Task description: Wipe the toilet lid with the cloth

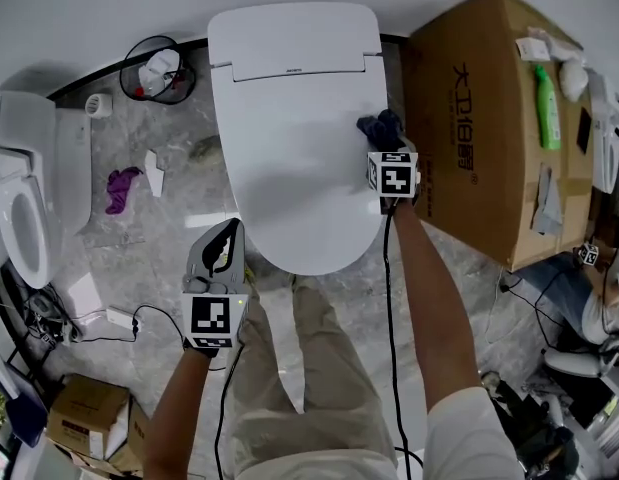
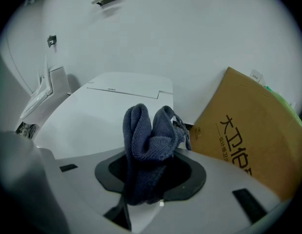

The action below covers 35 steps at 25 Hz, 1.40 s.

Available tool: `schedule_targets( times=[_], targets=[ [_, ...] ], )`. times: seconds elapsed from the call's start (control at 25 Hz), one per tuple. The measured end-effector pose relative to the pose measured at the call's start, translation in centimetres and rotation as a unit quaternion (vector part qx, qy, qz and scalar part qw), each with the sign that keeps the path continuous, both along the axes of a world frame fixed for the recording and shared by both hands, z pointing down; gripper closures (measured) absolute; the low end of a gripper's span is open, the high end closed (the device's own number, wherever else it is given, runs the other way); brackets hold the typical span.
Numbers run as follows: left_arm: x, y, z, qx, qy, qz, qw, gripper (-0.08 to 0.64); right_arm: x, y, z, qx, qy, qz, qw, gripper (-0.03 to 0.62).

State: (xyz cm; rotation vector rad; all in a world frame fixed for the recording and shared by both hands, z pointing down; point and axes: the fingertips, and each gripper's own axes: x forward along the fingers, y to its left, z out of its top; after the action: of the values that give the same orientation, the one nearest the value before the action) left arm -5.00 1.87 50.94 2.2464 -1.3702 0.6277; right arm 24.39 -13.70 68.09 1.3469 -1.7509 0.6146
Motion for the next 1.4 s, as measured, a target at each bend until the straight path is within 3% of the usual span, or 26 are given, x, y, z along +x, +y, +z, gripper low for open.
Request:
schedule_targets(
  times=[0.48, 0.6, 0.72, 0.84, 1.0, 1.4],
  targets=[
    [0.3, 0.4, 0.0, -0.001, -0.014, -0.017, 0.9998, 0.558, 2.9, 0.2, -0.1, 0.001, 0.008, 0.004, 1.000, 0.436],
    [0.0, 1.1, -0.8, 0.000, -0.009, -0.040, 0.9992, 0.558, 4.9, 1.1, -0.9, 0.011, 0.015, 0.047, 0.999, 0.437],
    [-0.2, 2.1, -0.3, -0.010, 0.002, -0.058, 0.9982, 0.558, 5.5, 2.6, -2.0, 0.030, -0.008, 0.088, 0.996, 0.437],
    [-0.8, 3.1, 0.7, -0.020, 0.007, -0.063, 0.9978, 0.558, 1.8, 3.3, -3.2, 0.047, -0.048, 0.066, 0.996, 0.436],
    [-2.7, 4.0, 1.0, -0.028, 0.008, -0.063, 0.9976, 0.558, -6.5, 3.5, -4.4, 0.054, -0.083, 0.003, 0.995, 0.436],
    [-6.0, 5.3, 1.2, -0.042, 0.018, -0.071, 0.9964, 0.558, -25.6, 5.5, -5.2, 0.031, -0.151, -0.117, 0.981, 0.434]
  ],
)
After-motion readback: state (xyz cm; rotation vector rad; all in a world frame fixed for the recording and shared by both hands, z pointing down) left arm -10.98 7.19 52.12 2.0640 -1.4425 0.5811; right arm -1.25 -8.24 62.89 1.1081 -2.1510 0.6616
